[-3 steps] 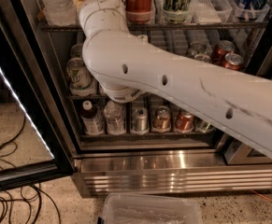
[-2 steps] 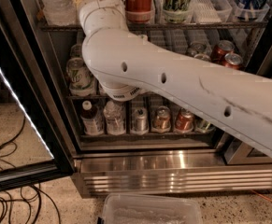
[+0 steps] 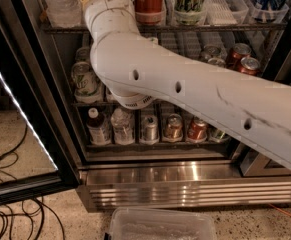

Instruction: Pick orange can from top shelf of fridge

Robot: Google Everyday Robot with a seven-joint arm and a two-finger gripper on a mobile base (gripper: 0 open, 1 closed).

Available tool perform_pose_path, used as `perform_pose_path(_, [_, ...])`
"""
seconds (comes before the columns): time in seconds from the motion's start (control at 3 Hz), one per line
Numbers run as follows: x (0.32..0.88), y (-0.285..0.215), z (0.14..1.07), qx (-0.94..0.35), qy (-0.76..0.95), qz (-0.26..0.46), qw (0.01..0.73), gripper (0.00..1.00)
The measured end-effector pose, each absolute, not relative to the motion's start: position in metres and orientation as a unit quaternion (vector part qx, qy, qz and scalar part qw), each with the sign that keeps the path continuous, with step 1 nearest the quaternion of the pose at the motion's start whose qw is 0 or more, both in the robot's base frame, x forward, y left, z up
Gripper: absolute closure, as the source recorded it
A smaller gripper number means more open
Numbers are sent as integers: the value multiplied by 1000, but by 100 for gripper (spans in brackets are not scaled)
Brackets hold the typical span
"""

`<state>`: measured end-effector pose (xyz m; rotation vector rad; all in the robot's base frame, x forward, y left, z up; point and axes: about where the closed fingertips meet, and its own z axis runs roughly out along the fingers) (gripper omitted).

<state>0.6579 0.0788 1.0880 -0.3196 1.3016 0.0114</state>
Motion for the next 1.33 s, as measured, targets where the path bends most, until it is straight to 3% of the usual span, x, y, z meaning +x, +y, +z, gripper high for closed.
perform_pose_path(0.33, [641,73,1110,-150,574,22,805,100])
perform_pose_path(1.0, [605,65,1146,-161,511,92,839,100])
perform_pose_path(1.33, [596,69,1142,-172,507,167,828,100])
